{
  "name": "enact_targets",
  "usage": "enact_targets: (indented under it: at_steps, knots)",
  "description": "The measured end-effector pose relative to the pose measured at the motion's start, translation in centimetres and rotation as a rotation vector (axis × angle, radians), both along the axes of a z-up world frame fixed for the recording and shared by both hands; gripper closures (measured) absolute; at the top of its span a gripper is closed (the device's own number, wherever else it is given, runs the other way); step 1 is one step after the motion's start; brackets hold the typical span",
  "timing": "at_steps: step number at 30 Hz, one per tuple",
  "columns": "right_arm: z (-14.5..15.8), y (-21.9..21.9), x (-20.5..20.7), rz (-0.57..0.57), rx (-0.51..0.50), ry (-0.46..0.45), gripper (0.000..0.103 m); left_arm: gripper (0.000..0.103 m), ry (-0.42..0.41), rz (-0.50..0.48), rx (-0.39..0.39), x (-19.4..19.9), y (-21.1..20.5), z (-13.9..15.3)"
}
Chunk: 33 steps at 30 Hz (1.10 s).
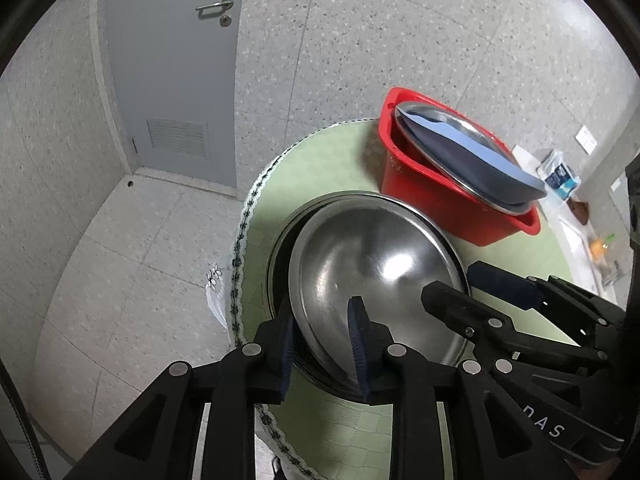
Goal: Organize plates and bowls
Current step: 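Grasp the rim of the stacked steel bowls with both grippers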
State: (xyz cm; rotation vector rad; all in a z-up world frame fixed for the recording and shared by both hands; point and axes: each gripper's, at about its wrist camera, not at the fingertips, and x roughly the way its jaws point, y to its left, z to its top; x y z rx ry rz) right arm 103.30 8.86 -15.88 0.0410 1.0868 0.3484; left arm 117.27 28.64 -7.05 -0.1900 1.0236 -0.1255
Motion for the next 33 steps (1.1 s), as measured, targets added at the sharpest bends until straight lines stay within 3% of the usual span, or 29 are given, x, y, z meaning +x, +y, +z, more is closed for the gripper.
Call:
enact_targets:
  at_steps: [4,6,8,9,11,23,33]
  knots:
    - [0.2,-0.7,-0.4,-0.020,0.009,-0.008,0.050,0.072,-0.023,0.000,-0.009,-0.7,-0.1,0.8]
    - [0.3,-1.2,-0.5,-0.035,0.014,-0.013,0.047,0.054,-0.044,0.018,0.020,-1.2,-0.1,1.3]
    - [0.5,-1.6,-0.6,-0.054,0.009,-0.020,0.047,0.027,-0.077,0.041,0.030,-1.7,0.3,1.8]
    - [0.5,-1.9,-0.6,-0.060,0.021,-0.020,0.047,0.024,-0.084,0.048,0.019,-1.8,0.4,1.9]
    - [0.5,-2.3,-0.8,-0.070,0.042,-0.019,0.040,0.024,-0.088,0.062,0.013,-2.0,0.7,2.0]
    - [0.5,-3.4,-1.4,-0.113,0.064,-0.040,0.034,0.016,-0.043,0.170,-0.001,-2.0,2.4,0.0]
    - [-3.3,-3.5,-0.2,-0.136,0.141,0.089,0.033,0.016,0.016,0.173,-0.025,-0.3,2.1,-2.4]
